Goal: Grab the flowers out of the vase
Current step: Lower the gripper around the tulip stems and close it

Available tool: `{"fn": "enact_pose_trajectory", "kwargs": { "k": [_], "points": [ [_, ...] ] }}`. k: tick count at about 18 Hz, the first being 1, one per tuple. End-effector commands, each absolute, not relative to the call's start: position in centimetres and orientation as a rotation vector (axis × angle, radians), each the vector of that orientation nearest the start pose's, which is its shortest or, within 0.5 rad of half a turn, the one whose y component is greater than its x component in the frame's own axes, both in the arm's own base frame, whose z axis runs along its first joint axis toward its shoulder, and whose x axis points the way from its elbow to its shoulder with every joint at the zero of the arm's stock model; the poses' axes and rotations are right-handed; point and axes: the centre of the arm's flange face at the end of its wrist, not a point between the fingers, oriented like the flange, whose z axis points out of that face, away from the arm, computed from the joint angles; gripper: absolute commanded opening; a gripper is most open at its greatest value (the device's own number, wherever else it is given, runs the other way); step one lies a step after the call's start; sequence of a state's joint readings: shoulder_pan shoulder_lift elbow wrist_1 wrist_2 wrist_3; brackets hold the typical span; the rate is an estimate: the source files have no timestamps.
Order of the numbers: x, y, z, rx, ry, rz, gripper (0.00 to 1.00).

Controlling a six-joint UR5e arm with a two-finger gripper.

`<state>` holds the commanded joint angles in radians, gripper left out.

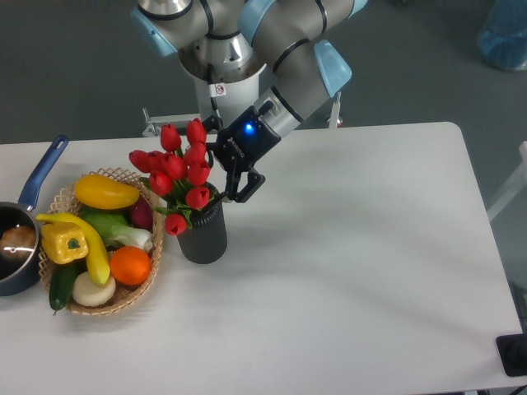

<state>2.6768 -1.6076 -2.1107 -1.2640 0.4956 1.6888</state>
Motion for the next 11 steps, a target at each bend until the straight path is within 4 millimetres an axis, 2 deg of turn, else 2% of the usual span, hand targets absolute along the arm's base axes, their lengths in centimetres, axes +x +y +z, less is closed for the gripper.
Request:
{"fn": "enact_pose_trajectory", "kwargs": {
  "k": [4, 8, 9, 11],
  "points": [
    [-28.3, 39.1, 28.5, -1.961, 0.41, -0.513, 1.0],
    [-28.4, 39.3, 28.5, -1.924, 0.402, -0.508, 0.98],
    [-28.4, 39.3, 28.4, -1.922, 0.401, -0.51, 0.87],
    [-28.3, 39.2, 28.4, -1.923, 0.396, -0.513, 0.59]
  ]
}}
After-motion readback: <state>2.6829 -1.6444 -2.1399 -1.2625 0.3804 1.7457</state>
